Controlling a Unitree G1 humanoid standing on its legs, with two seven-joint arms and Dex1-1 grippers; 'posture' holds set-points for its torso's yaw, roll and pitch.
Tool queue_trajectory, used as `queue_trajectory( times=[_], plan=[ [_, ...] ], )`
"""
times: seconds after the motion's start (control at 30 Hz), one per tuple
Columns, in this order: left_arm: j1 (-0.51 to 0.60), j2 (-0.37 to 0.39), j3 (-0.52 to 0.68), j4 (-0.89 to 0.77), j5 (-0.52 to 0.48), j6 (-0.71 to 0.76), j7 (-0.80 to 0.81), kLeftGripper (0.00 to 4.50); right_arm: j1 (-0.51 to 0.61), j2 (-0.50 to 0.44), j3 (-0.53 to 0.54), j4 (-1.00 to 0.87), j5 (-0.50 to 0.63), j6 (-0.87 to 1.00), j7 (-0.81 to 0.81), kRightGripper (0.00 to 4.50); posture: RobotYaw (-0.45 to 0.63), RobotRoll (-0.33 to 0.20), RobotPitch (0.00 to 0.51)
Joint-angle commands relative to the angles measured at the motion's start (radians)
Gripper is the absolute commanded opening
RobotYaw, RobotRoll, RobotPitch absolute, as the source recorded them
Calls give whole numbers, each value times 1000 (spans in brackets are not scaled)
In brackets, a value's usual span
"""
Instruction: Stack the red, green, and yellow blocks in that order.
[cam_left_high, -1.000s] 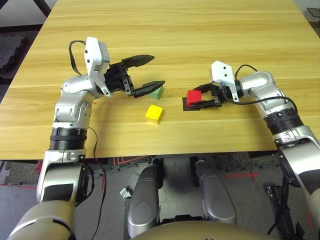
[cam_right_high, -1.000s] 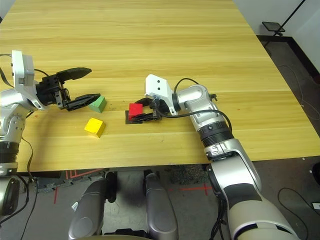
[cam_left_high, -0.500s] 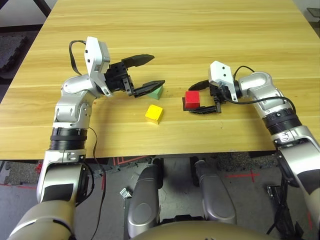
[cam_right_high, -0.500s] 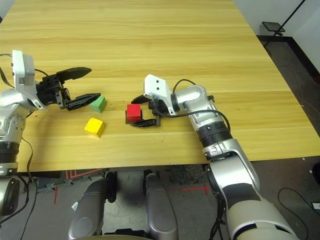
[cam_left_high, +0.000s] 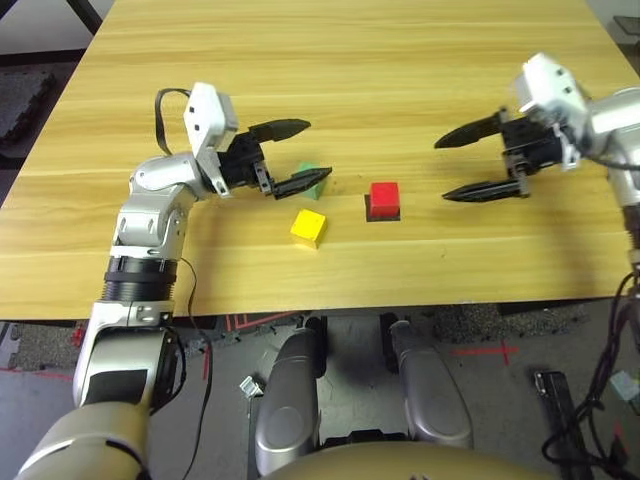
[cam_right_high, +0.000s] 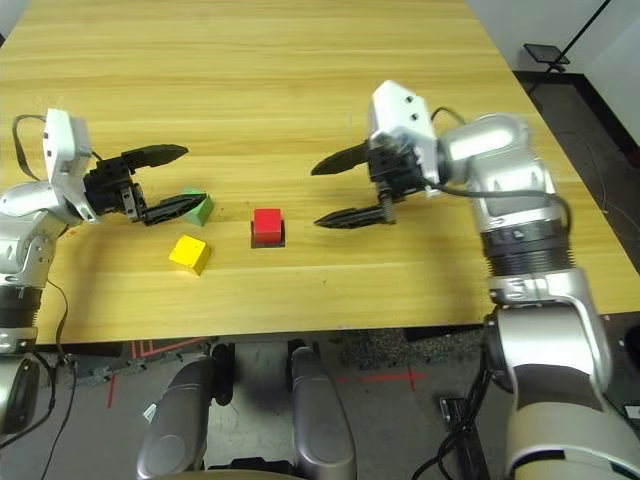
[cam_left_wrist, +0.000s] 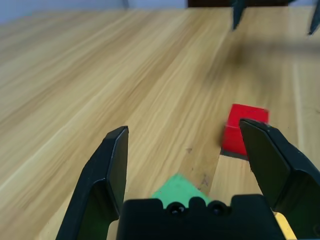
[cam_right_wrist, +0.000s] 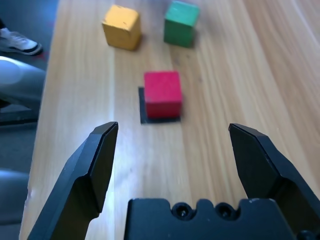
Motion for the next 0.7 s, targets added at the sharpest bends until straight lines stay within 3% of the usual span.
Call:
queue_trajectory(
  times=[0.03,0.13,0.33,0.57,0.7],
  plan=[
    [44,-9,7,-225,-2,236,192,4500,59,-23,-48,-68,37,52,-44,4464,300,74,279],
    [89,-63,52,-439,-66,505,388,4500,130,-44,-87,-138,62,96,-86,4464,294,80,284],
    [105,-122,97,-629,-93,799,600,4500,220,-79,-130,-218,98,147,-128,4464,305,96,297],
    [94,-140,40,-598,21,818,760,4500,237,-100,-135,-207,109,141,-138,4464,303,95,294],
    [104,-177,23,-597,32,832,786,4500,230,-91,-127,-210,119,147,-146,4464,313,98,289]
  ],
)
